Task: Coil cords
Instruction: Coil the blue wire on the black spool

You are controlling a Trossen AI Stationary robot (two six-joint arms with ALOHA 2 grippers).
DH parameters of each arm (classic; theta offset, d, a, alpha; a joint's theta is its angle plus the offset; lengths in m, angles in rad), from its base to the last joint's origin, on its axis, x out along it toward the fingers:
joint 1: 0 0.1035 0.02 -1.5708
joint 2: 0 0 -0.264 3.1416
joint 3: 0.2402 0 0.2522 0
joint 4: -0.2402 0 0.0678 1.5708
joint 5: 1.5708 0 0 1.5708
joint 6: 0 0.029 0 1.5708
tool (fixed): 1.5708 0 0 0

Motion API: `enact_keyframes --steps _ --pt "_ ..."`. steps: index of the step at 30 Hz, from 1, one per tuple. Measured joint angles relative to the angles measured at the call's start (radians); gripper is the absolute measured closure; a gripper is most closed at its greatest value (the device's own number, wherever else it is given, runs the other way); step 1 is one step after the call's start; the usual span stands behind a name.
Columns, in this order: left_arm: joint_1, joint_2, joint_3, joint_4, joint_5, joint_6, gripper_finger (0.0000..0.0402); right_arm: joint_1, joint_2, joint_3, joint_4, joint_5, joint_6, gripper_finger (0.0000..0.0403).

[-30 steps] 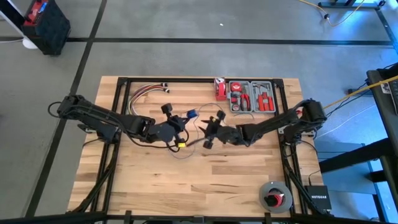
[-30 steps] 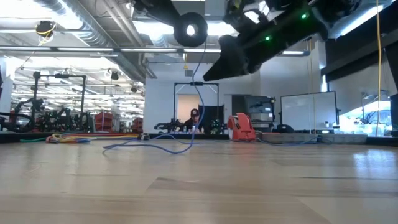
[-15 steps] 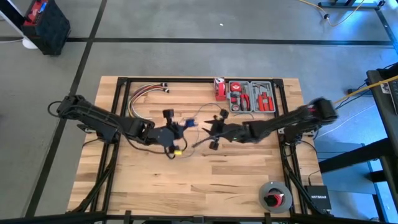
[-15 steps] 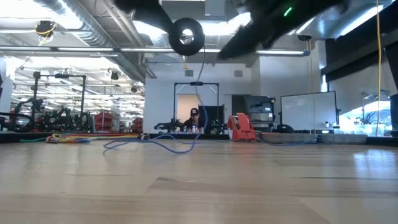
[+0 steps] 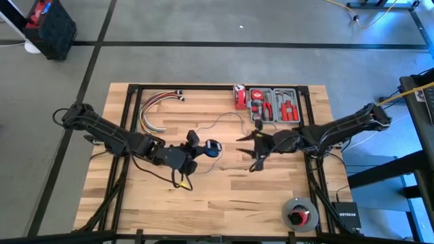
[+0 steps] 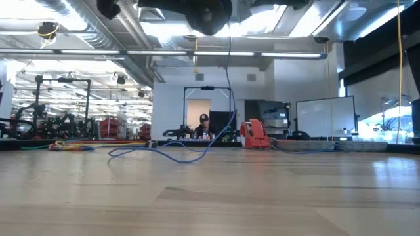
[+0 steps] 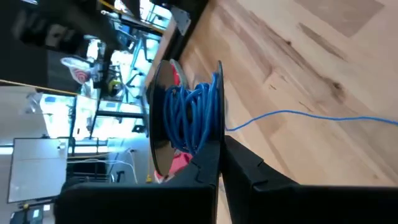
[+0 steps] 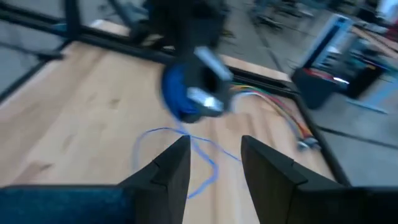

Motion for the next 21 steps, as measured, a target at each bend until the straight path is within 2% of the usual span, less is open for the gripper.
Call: enact_keyframes --steps 2,6,12,18,21 --pt "0.001 0.0 0.0 0.017 0.0 0.015 0.04 0.0 0.024 0.0 0.02 -0.037 -0.023 0.0256" --pt "0.0 0.0 0.0 0.031 0.0 0.059 0.0399 0.011 0.081 -0.001 0.071 -0.032 -0.102 0.0256" --pt "0.0 0.0 0.0 0.05 0.0 0.07 0.0399 0.059 0.151 -0.001 0.242 0.096 -0.274 0.0256" --pt "-0.006 0.0 0.0 0.056 0.0 0.021 0.0399 0.063 0.233 -0.001 0.402 0.112 -0.373 0.0256" --pt "-0.009 0.0 0.0 0.058 0.0 0.012 0.04 0.063 0.256 -0.001 0.442 0.152 -0.391 0.0256"
